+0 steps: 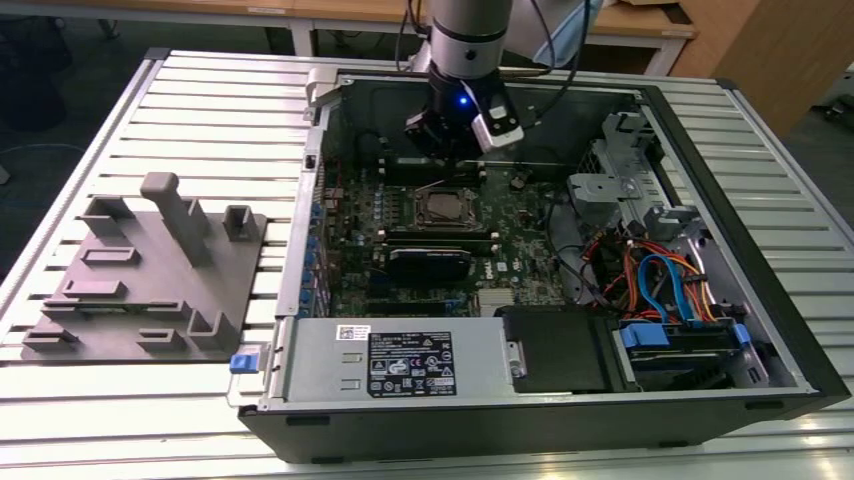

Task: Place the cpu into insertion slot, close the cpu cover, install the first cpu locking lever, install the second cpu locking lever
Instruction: 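Install the first cpu locking lever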

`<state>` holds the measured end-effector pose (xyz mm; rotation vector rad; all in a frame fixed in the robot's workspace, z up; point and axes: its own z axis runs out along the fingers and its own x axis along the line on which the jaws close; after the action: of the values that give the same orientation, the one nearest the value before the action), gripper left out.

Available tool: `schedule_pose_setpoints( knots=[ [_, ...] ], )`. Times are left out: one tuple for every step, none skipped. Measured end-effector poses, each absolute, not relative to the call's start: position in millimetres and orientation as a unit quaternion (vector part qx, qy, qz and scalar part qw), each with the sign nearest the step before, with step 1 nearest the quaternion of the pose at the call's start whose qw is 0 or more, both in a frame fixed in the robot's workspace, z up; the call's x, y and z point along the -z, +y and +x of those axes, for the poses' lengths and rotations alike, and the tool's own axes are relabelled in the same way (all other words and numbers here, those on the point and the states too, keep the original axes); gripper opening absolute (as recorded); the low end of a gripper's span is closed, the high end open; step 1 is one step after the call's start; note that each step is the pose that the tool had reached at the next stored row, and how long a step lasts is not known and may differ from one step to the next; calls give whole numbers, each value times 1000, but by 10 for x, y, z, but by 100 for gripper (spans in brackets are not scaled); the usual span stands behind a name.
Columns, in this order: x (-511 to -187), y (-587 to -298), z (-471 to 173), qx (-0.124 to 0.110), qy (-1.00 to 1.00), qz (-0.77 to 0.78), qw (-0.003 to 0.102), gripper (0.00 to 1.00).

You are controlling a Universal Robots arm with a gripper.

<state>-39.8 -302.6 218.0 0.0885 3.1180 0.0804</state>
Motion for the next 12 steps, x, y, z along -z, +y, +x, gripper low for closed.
schedule_pose_setpoints(
  knots=[
    [-2176,-3026,-393,-26,999,28,11,10],
    [-2171,-3026,-388,-26,999,28,11,10],
    [-2167,-3026,-383,-26,999,28,11,10],
    [-2163,-3026,-379,-26,999,28,11,10],
    [-2158,-3026,-374,-26,999,28,11,10],
    [-2155,-3026,-370,-26,999,28,11,10],
    [-2151,-3026,-365,-26,999,28,11,10],
    [-2148,-3026,-361,-26,999,28,11,10],
    [-2144,-3026,-357,-26,999,28,11,10],
    [-2140,-3026,-354,-26,999,28,11,10],
    [-2136,-3026,-351,-26,999,28,10,10],
    [-2132,-3026,-348,-26,999,28,10,10]
  ],
)
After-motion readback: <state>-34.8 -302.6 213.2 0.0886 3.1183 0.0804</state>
